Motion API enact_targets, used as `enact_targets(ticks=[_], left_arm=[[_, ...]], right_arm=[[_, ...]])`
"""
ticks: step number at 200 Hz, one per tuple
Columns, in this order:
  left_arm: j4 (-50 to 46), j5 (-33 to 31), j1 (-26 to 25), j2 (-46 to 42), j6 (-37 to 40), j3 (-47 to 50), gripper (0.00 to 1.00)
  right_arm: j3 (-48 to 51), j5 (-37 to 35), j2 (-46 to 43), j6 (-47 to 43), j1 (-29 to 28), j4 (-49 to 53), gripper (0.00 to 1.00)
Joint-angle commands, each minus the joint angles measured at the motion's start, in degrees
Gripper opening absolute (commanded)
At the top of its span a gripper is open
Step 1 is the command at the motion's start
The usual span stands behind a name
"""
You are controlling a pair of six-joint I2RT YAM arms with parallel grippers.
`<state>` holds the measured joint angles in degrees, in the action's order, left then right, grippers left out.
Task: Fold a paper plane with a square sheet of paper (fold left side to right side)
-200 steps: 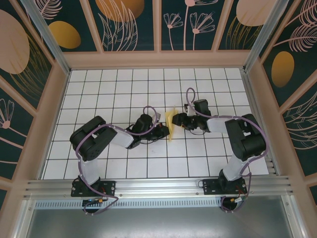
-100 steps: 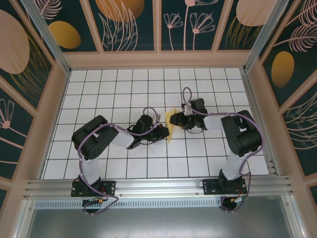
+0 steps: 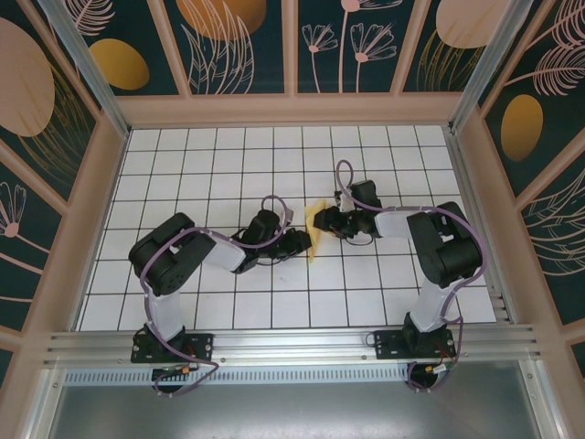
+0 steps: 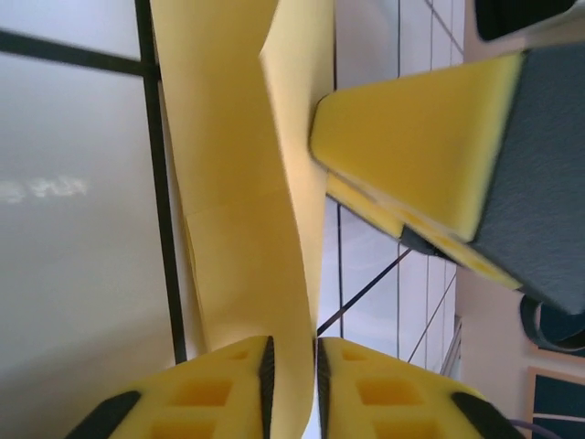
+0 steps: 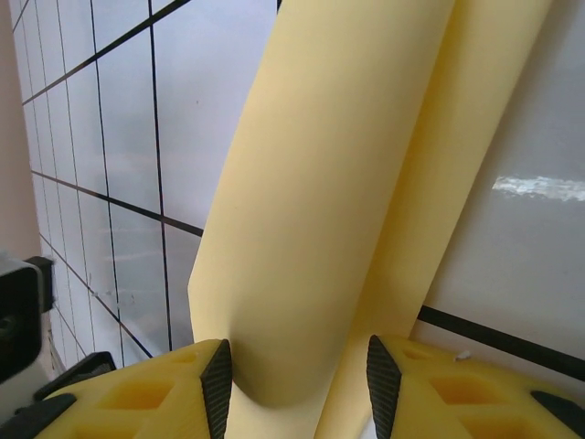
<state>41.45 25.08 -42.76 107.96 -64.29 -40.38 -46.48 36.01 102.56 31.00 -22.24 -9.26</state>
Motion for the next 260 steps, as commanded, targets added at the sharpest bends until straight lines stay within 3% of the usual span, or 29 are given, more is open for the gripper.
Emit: enact_targets(ticks=[1, 36, 68, 135, 217, 260], left_arm=[[-1.48, 0.32, 1.09, -3.66, 1.64, 0.22, 0.30], [-5.24, -0.21, 4.60, -6.52, 2.55, 0.91, 0.40], [-5.42, 1.96, 7.95, -4.79, 3.00, -0.46, 0.40], [-5.69, 5.01, 8.46, 3.48, 3.74, -8.49, 0.39], [-4.34, 8.98, 8.48, 7.99, 3.25, -12.21, 0.32], [-5.99, 8.54, 8.40, 9.04, 3.98, -14.01, 0.21]], right_arm=[[-0.66, -1.46, 2.10, -0.34, -0.29, 1.79, 0.47], [-0.65, -1.47, 1.87, -0.59, -0.28, 2.14, 0.47], [-0.66, -1.56, 1.94, -0.59, -0.26, 2.02, 0.47], [-0.75, -1.38, 2.21, -0.77, -0.27, 2.10, 0.47], [-1.16, -1.11, 2.85, -1.24, -0.26, 2.75, 0.47], [-1.42, -1.09, 3.00, -1.56, -0.28, 3.31, 0.47]])
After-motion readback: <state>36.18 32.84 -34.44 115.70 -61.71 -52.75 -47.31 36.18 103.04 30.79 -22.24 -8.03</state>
